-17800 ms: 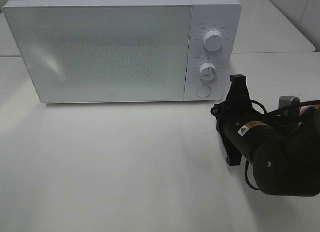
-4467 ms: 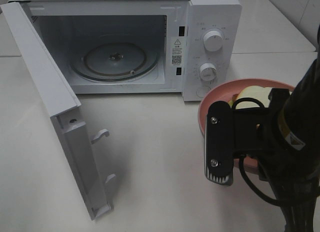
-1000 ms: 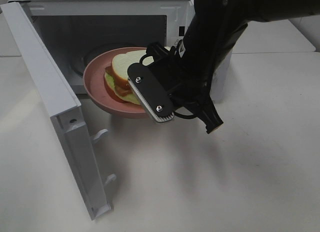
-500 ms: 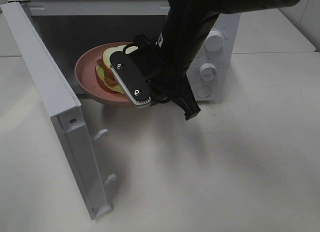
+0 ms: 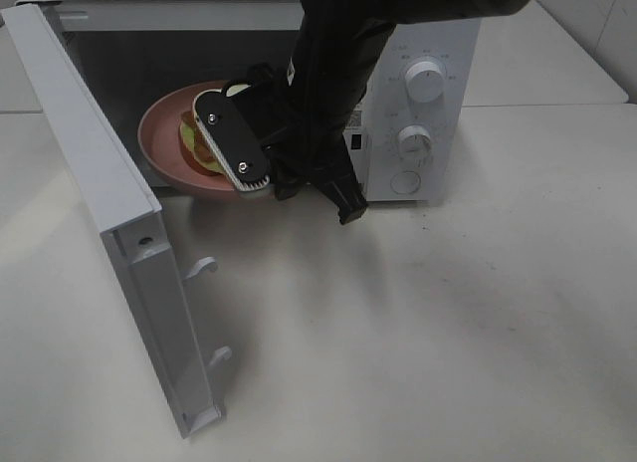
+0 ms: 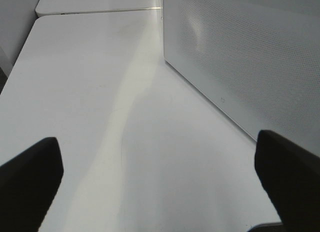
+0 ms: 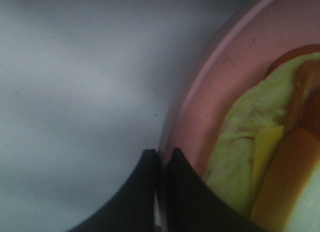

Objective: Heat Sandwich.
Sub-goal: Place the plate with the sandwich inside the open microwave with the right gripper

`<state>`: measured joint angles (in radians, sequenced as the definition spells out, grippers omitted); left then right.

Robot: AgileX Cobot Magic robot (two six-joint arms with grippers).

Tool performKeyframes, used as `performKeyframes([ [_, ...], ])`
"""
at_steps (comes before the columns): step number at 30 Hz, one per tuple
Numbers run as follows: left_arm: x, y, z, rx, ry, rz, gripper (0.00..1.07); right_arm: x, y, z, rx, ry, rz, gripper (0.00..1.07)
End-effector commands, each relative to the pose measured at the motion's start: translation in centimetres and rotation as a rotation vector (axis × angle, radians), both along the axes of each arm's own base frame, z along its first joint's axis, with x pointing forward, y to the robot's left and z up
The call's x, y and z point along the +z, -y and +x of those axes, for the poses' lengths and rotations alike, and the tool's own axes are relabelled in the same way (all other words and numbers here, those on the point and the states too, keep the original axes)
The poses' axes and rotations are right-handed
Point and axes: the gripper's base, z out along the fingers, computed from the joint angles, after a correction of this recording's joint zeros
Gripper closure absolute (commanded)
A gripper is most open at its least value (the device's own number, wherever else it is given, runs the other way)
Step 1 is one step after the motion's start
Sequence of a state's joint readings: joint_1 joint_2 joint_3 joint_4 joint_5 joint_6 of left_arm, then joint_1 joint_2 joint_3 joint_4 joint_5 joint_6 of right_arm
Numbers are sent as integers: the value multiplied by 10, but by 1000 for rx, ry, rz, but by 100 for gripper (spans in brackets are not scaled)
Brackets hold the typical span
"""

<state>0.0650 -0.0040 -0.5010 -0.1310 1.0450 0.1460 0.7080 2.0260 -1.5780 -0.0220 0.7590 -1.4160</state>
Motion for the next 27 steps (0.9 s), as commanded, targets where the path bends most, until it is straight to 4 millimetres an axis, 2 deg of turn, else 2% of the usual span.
performKeyframes([
  [1, 0, 1, -3, -9, 33, -6, 5, 3, -8, 8, -26, 23, 30, 107],
  [16, 0, 1, -3, -9, 33, -6, 5, -8, -30, 41, -80, 25, 25, 106],
  [27, 0, 1, -3, -9, 33, -5, 5, -14, -34, 60, -122, 41, 54, 106],
])
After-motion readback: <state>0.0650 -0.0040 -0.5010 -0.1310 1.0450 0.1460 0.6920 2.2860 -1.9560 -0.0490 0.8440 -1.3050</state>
